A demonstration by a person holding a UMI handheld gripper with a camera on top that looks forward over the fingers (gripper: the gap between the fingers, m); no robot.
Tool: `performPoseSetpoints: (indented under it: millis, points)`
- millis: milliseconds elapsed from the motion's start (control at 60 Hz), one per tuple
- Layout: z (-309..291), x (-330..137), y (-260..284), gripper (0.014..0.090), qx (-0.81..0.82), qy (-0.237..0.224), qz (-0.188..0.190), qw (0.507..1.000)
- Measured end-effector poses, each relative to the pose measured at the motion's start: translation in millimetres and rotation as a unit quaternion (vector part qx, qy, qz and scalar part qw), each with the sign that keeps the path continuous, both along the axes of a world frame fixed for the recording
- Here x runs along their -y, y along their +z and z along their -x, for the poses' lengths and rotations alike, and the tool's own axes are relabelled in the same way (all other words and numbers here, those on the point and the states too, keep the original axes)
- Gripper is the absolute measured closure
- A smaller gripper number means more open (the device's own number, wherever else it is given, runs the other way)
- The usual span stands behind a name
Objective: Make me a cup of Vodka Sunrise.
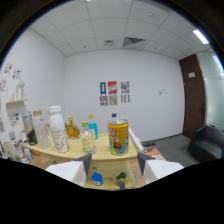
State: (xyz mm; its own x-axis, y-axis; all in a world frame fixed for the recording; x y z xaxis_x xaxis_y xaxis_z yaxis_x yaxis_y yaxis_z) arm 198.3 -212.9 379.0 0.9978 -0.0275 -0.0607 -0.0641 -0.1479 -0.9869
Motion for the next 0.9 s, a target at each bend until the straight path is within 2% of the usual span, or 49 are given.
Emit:
performPoseSetpoints:
  millis: [133, 300, 350, 517, 650, 800, 900]
  points:
    - [-18.1, -44.6, 12.9, 0.0193, 0.005, 0.002, -0.008, 1.0]
    - [-24.0, -90.0, 8.8, 0.0199, 0.012, 0.013, 0.001, 1.0]
    - [-24.7, -96.7, 7.8, 0.0244, 0.009, 0.012, 0.007, 1.0]
    - [-12.1, -111.2, 5.3, 0.0504, -0.002, 0.037, 0.016, 0.999]
    - [-15.0, -107.5, 4.6, 0.0517, 0.012, 0.027, 0.009, 1.0]
    - [-15.0, -108.5, 4.2, 0.0533, 0.01, 0.025, 0.024, 0.999]
    - [-16.4, -103.7, 12.6, 0.0539, -0.003, 0.018, 0.019, 1.0]
